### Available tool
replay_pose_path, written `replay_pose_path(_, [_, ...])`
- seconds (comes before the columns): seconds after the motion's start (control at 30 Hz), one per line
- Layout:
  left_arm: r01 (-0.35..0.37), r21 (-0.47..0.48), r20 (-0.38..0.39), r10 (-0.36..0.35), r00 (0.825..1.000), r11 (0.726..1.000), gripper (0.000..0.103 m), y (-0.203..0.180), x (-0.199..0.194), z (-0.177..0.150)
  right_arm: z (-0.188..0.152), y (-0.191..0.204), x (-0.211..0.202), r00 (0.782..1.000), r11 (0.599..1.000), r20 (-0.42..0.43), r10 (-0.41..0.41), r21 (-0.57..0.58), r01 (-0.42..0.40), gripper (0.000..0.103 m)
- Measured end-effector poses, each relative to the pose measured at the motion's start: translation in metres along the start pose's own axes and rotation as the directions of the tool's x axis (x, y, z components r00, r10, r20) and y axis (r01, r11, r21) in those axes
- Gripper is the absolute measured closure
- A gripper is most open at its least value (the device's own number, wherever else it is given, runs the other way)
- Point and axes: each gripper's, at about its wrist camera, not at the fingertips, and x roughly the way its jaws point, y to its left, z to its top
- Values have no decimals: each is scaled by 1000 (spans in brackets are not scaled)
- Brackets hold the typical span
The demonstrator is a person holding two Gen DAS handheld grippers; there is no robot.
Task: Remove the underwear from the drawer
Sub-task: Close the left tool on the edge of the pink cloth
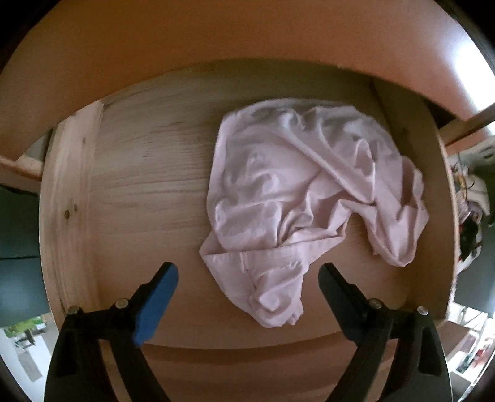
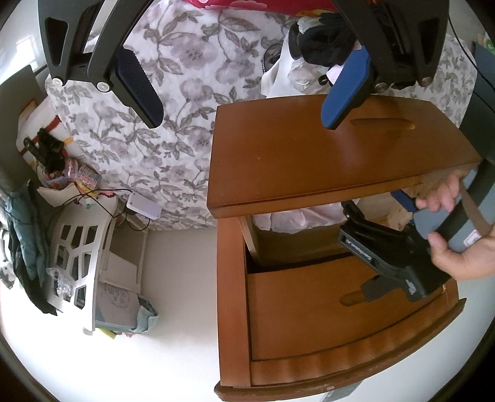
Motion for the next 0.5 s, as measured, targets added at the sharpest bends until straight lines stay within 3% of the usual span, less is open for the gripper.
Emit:
replay_pose_path(0.2, [-27,27,-48,28,998,999,24,-11,14,5,-1,-6,2,1000,1000,-14,7,30,-7,0])
replay_pose_path(0.33, [-37,45,-50,40,998,998,27,-18,16,7,-1,-8,2,1000,999,-16,7,36,-7,0])
replay_pose_path(0.5, [-16,57,-62,19,998,998,49,-25,22,15,-1,-8,2,1000,999,-15,7,36,-7,0])
